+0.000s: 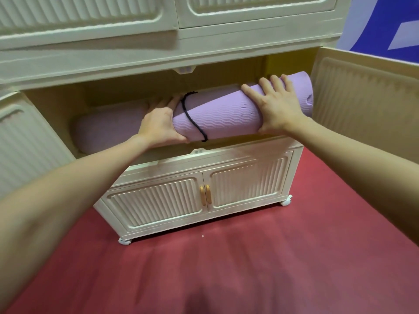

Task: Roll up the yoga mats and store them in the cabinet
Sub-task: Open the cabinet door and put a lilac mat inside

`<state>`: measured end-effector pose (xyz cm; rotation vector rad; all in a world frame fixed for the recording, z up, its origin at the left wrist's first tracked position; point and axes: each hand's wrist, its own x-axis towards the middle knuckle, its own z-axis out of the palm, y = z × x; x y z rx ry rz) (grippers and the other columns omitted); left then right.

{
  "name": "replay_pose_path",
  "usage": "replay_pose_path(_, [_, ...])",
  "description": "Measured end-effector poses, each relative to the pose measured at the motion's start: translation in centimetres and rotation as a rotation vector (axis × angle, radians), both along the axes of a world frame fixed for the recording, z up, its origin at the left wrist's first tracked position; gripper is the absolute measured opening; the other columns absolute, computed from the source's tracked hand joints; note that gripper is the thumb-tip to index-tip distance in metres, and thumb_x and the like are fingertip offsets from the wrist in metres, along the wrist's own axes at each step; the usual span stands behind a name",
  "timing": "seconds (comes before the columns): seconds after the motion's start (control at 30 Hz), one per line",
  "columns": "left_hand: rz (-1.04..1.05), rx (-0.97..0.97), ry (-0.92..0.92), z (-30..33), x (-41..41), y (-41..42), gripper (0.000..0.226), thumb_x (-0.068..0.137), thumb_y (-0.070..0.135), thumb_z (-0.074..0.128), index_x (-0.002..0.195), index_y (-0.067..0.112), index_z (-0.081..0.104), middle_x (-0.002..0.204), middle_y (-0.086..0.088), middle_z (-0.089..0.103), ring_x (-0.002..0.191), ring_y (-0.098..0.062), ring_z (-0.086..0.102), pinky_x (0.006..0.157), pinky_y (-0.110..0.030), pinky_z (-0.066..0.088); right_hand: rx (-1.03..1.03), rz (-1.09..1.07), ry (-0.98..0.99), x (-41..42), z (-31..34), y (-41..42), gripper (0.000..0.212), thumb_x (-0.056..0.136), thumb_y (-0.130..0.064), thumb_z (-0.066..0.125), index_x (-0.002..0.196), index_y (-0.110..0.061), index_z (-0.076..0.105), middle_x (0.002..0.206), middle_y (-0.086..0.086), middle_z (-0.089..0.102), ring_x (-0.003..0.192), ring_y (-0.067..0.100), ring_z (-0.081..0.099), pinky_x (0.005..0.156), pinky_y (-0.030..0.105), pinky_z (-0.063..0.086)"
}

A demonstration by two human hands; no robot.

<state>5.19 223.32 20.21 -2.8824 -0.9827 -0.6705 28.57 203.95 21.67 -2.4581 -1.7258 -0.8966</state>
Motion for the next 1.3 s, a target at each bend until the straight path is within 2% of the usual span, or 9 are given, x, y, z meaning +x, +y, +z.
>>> replay_pose_path(0.17, [0.022,0.010,0.049,-0.2,1.5,1.1,0.115,0.039,0.064,0.078,0.140,0.037,0.029,0.131,-0.003,0.052,0.117,-0.035,0.048,0.100,-0.049,0.041,-0.073,-0.079,0.047,1.2,-0.6,2.2,0.116,0.053,-0.042,0.087,0.149,-0.030,0.023,0.138,0.025,0.036,0.130,0.038,0.034,0.111,0.053,0.020])
replay_pose_path(0.3, [0.065,0.004,0.098,-0.3,2.9,1.2,0.112,0.040,0.057,0.085,0.139,0.028,0.039,0.120,-0.008,0.059,0.105,-0.034,0.055,0.080,-0.034,0.045,-0.108,-0.145,0.074,2.0,-1.1,3.8,0.130,0.048,-0.044,0.090,0.152,-0.036,0.013,0.142,0.022,0.035,0.129,0.040,0.038,0.103,0.052,0.031])
replay_pose_path(0.4, [0.146,-0.138,0.196,-0.9,3.6,0.7,0.101,0.048,0.058,0.086,0.133,0.017,0.051,0.094,-0.005,0.064,0.087,-0.024,0.058,0.061,-0.027,0.042,-0.126,-0.146,0.108,2.9,-1.7,4.4,0.129,0.052,-0.041,0.088,0.150,-0.038,0.006,0.144,0.015,0.034,0.131,0.040,0.037,0.099,0.053,0.034])
replay_pose_path(0.53, [0.150,-0.137,0.231,-1.2,4.2,1.5,0.112,0.043,0.064,0.085,0.138,0.020,0.047,0.112,-0.004,0.064,0.104,-0.025,0.058,0.076,-0.028,0.047,-0.155,-0.137,0.154,3.7,-3.0,5.0,0.122,0.059,-0.038,0.084,0.152,-0.036,0.005,0.150,0.014,0.027,0.140,0.038,0.027,0.101,0.054,0.036])
replay_pose_path(0.73, [0.151,-0.146,0.215,-1.4,4.5,1.6,0.127,0.033,0.068,0.083,0.143,0.029,0.034,0.130,-0.006,0.056,0.120,-0.032,0.051,0.099,-0.045,0.044,-0.156,-0.088,0.259,4.6,-3.7,5.4,0.123,0.059,-0.035,0.087,0.152,-0.038,0.007,0.153,0.013,0.022,0.143,0.035,0.022,0.105,0.057,0.033])
replay_pose_path(0.9, [0.196,-0.383,0.232,-1.1,4.3,2.4,0.106,0.044,0.062,0.086,0.133,0.013,0.055,0.132,-0.006,0.058,0.121,-0.024,0.053,0.101,-0.035,0.045,-0.188,-0.080,0.329,5.0,-3.6,5.3,0.126,0.059,-0.036,0.089,0.153,-0.039,0.005,0.157,0.013,0.016,0.146,0.034,0.015,0.110,0.056,0.027])
replay_pose_path(1.0, [0.148,-0.420,0.089,-1.0,3.6,1.8,0.100,0.054,0.045,0.089,0.139,0.012,0.048,0.140,-0.007,0.051,0.126,-0.025,0.048,0.102,-0.035,0.043,-0.175,-0.098,0.323,4.4,-3.6,5.3,0.114,0.066,-0.030,0.081,0.152,-0.037,0.007,0.154,0.016,0.022,0.143,0.039,0.021,0.108,0.055,0.029])
replay_pose_path(1.1, [0.082,-0.379,-0.076,-1.1,2.6,0.6,0.104,0.064,0.034,0.087,0.149,0.019,0.029,0.148,-0.007,0.041,0.133,-0.026,0.039,0.100,-0.033,0.041,-0.169,-0.162,0.309,3.0,-3.7,5.1,0.096,0.070,-0.025,0.072,0.150,-0.026,0.019,0.139,0.022,0.042,0.130,0.044,0.038,0.104,0.051,0.033])
replay_pose_path(1.3, [0.161,-0.240,-0.172,-1.6,1.3,-2.2,0.059,0.082,0.025,0.064,0.134,0.007,0.044,0.127,-0.018,0.054,0.120,-0.037,0.048,0.097,-0.044,0.041,0.024,-0.072,0.314,-0.7,-3.5,2.1,0.064,0.078,-0.020,0.066,0.134,-0.005,0.038,0.126,0.023,0.044,0.120,0.039,0.042,0.102,0.046,0.030])
